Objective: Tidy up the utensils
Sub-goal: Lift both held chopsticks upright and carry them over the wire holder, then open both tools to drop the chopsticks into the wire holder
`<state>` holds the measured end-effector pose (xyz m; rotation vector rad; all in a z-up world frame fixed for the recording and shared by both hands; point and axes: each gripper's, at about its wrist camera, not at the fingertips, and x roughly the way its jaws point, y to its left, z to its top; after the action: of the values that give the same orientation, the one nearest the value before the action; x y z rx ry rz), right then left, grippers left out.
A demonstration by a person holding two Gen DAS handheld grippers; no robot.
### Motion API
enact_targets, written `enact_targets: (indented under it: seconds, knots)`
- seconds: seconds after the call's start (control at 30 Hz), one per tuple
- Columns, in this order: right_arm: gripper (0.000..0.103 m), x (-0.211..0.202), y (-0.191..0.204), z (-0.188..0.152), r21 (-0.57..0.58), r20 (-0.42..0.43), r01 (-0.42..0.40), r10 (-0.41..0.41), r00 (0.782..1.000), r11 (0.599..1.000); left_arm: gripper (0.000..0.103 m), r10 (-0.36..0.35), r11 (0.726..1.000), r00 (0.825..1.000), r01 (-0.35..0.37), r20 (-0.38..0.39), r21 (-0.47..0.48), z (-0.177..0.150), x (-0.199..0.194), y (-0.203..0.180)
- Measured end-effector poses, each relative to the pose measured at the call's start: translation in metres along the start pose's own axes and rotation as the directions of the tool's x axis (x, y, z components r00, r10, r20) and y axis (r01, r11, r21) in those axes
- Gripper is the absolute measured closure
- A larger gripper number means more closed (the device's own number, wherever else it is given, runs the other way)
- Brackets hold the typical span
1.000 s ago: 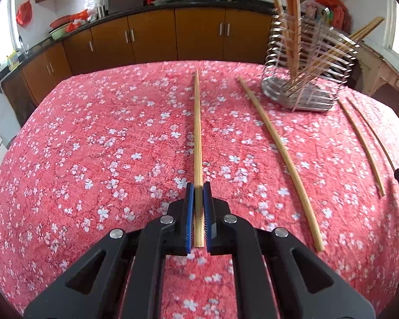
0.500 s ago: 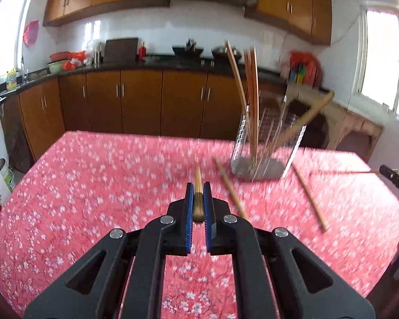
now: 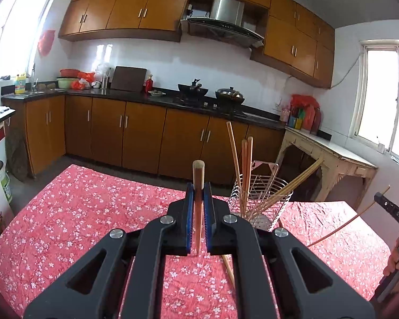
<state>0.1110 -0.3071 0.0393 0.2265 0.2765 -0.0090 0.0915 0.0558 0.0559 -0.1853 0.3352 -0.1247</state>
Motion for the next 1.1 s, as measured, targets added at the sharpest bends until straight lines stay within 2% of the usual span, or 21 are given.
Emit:
enact_targets:
  seconds: [0.37,0.47,0.63,0.8,0.9,1.0,1.1]
  knots:
    - [0.095,0.003,0.003,0.000,0.000,-0.009,0.002,-0.002,1.000,1.000,0.096,0.010,1.000,1.000,-0.010,-0.003,-0.001,0.003,0.004,0.001]
    - [0.095,-0.009,0.007,0.016,0.000,0.034,-0.011,0.011,0.999,1.000,0.096,0.001,1.000,1.000,-0.001,-0.003,-0.015,0.015,0.005,-0.003]
    - [0.096,-0.034,0.020,0.066,0.000,0.131,-0.069,0.069,0.989,0.998,0.096,-0.046,0.999,0.996,0.047,0.072,-0.010,0.055,-0.010,-0.028]
    - [0.096,-0.038,0.040,0.111,0.013,0.212,-0.158,0.152,0.965,0.987,0.096,-0.094,0.995,0.981,0.096,0.170,-0.003,0.089,-0.024,-0.066]
    - [0.095,-0.021,0.054,0.121,0.003,0.215,-0.181,0.176,0.961,0.983,0.096,-0.076,0.997,0.968,0.080,0.240,-0.007,0.108,-0.019,-0.087]
    - [0.095,0.007,0.069,0.124,-0.018,0.183,-0.189,0.189,0.965,0.982,0.096,-0.032,0.999,0.955,0.038,0.296,-0.015,0.119,-0.002,-0.101]
    - [0.095,0.036,0.080,0.123,-0.047,0.148,-0.184,0.189,0.971,0.982,0.096,0.006,1.000,0.955,0.000,0.296,-0.021,0.122,0.025,-0.106]
